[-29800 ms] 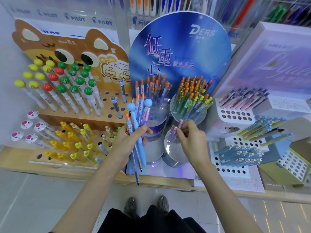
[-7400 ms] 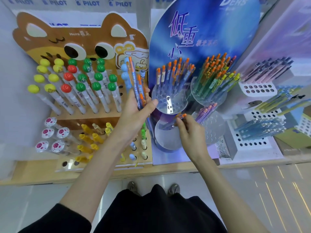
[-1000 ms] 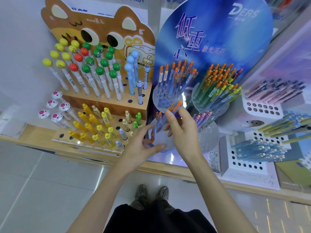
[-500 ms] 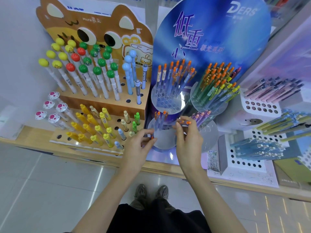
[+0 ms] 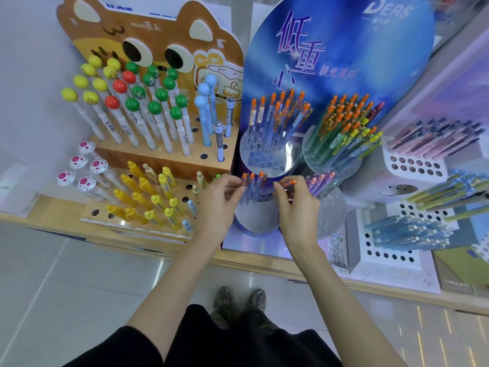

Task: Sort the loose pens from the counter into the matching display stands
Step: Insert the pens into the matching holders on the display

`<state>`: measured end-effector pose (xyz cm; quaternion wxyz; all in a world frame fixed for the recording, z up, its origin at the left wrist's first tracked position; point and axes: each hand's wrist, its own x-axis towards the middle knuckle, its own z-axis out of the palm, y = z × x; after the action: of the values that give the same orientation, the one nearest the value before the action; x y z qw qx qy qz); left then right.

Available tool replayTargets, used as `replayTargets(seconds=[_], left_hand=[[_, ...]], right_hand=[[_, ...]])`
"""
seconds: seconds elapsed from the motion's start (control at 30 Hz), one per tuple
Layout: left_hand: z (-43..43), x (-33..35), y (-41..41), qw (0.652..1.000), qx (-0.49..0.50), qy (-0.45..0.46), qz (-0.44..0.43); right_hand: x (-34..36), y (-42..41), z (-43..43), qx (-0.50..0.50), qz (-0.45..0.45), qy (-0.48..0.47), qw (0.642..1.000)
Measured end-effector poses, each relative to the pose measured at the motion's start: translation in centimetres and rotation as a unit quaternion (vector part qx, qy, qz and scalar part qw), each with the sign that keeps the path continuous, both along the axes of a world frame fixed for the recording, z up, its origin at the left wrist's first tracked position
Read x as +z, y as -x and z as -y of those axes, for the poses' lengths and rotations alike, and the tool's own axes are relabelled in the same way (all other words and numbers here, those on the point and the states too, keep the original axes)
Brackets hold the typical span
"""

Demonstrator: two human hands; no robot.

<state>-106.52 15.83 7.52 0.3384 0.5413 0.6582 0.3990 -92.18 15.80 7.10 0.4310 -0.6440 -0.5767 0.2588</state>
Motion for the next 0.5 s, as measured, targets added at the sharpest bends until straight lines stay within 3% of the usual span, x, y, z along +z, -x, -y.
replayTargets(seconds=[0.17, 0.5], left_hand=[[-0.5, -0.1, -0.4, 1.000, 0.011, -0.009, -0.028], [-1.2, -0.2, -0.4, 0.994, -0.011, -0.034, -0.108]], right_hand=[[-0.5, -0.2, 0.5, -0.007, 0.013, -0.010, 1.000], [-0.3, 0.5, -1.6, 0.030, 0.031, 0.067, 0.997]])
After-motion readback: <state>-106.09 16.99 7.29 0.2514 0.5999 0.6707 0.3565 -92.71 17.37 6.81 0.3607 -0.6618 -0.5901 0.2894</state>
